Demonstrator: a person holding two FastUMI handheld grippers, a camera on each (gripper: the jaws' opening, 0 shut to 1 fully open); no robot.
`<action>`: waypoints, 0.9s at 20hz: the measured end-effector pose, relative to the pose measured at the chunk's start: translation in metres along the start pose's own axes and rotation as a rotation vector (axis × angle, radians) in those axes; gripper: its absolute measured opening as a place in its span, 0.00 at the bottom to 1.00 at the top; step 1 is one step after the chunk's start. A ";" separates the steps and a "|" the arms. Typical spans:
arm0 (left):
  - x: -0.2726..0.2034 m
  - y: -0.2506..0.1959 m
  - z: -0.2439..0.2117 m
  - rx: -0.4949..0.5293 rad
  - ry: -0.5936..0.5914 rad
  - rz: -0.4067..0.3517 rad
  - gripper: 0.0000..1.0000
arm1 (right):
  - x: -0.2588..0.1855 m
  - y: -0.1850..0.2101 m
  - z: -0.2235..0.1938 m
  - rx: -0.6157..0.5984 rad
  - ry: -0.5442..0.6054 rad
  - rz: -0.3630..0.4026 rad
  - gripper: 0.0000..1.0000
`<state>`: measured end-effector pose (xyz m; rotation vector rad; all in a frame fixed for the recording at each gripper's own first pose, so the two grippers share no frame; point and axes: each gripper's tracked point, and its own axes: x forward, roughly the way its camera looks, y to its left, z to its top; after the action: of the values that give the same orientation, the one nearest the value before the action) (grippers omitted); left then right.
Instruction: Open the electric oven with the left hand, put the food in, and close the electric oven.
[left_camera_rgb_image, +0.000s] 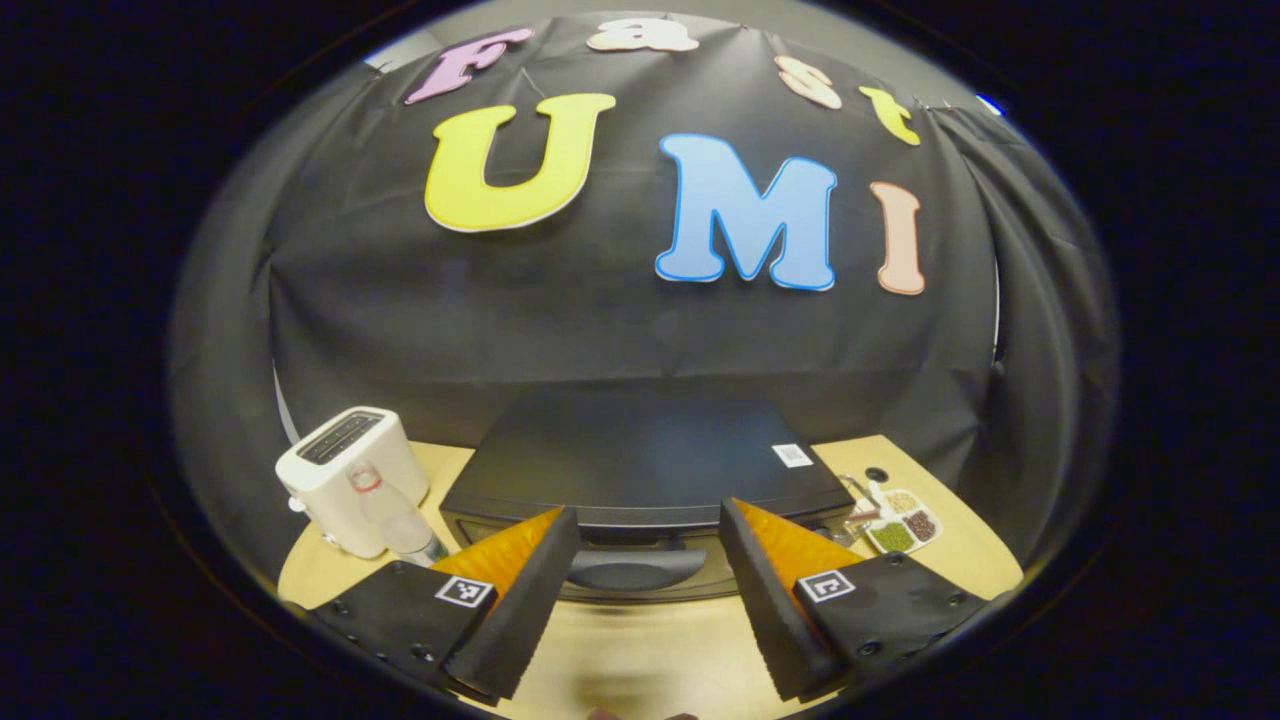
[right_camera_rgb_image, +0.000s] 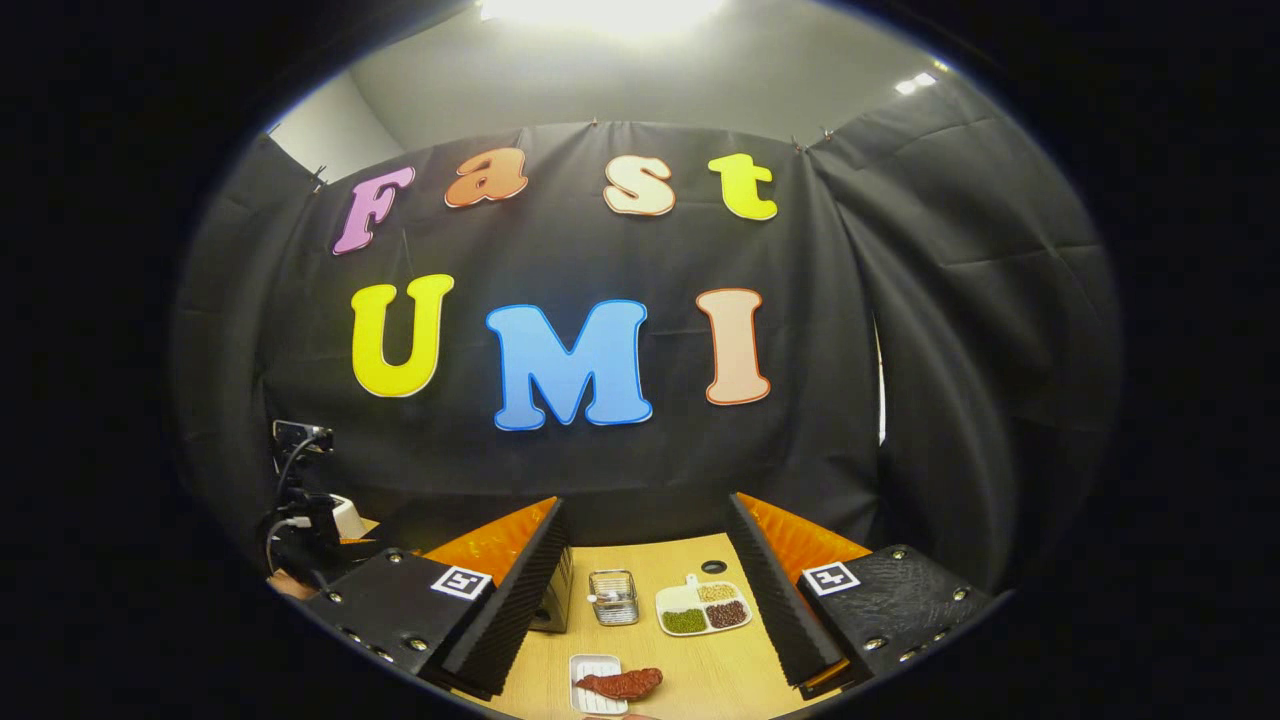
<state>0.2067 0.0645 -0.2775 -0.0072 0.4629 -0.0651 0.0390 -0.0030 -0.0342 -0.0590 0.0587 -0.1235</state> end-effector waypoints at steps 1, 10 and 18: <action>0.008 0.003 -0.007 -0.002 0.019 -0.001 0.95 | 0.001 0.000 0.000 -0.002 0.002 -0.004 0.97; 0.040 0.016 -0.032 0.029 0.065 0.024 0.95 | 0.005 -0.002 0.003 -0.018 0.001 -0.040 0.97; 0.023 0.014 -0.044 0.060 0.082 0.013 0.95 | 0.003 0.012 0.010 -0.006 -0.022 -0.015 0.97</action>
<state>0.2087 0.0768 -0.3273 0.0571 0.5422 -0.0669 0.0439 0.0094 -0.0249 -0.0672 0.0366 -0.1374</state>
